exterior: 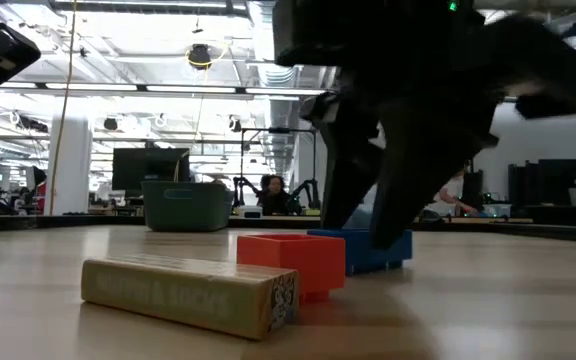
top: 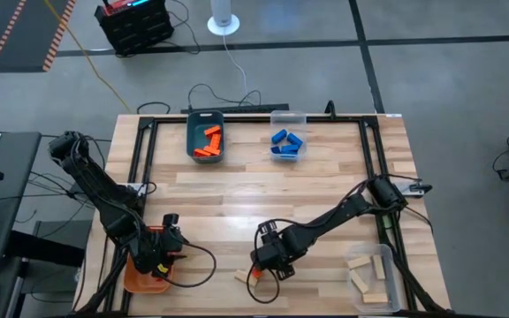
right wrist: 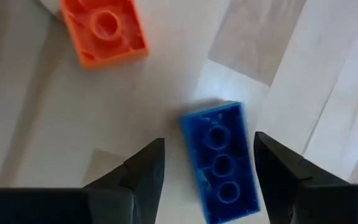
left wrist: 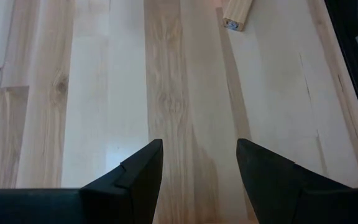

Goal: Sort blocks
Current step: Put the blue game piece into the top transparent bin

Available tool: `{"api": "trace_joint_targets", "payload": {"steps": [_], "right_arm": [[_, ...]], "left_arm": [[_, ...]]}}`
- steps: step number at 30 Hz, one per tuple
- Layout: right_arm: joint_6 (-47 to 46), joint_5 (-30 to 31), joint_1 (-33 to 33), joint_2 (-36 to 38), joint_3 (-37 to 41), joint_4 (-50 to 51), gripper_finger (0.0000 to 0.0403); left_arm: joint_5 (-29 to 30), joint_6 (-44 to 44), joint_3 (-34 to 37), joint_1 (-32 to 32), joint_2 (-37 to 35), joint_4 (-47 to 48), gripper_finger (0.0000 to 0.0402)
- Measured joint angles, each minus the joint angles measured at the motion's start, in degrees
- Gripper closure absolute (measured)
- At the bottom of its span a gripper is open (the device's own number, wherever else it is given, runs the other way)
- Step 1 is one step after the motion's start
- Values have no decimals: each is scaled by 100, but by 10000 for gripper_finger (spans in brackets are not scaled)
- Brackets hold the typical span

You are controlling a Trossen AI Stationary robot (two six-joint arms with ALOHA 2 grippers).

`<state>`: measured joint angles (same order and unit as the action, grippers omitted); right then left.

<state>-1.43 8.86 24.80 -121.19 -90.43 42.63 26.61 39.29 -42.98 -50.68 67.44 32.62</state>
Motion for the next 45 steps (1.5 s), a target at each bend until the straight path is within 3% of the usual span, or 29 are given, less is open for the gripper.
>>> {"api": "trace_joint_targets", "payload": {"steps": [16,23,27,31,35,41,45], "right_arm": [[1,7,-24,-199,-3,110,237],[-231,16,-88,-143,-3,176,302],[-475,24,-180,-142,-61,599,336],[-842,20,-369,-142,-347,1372,344],[-826,214,-662,-142,-678,2011,345],[-355,328,-1599,56,-862,2159,346],[-97,366,-2352,579,-860,2027,347]], "left_arm": [[-50,-100,-2,-3,0,15,203],[-66,-96,-2,-4,0,61,203],[-56,-92,-2,-4,0,56,203],[56,-92,-2,16,0,64,203],[491,-397,-2,134,0,168,203],[1917,-1453,-2,421,0,453,203],[2212,-1958,-2,616,0,546,203]]}}
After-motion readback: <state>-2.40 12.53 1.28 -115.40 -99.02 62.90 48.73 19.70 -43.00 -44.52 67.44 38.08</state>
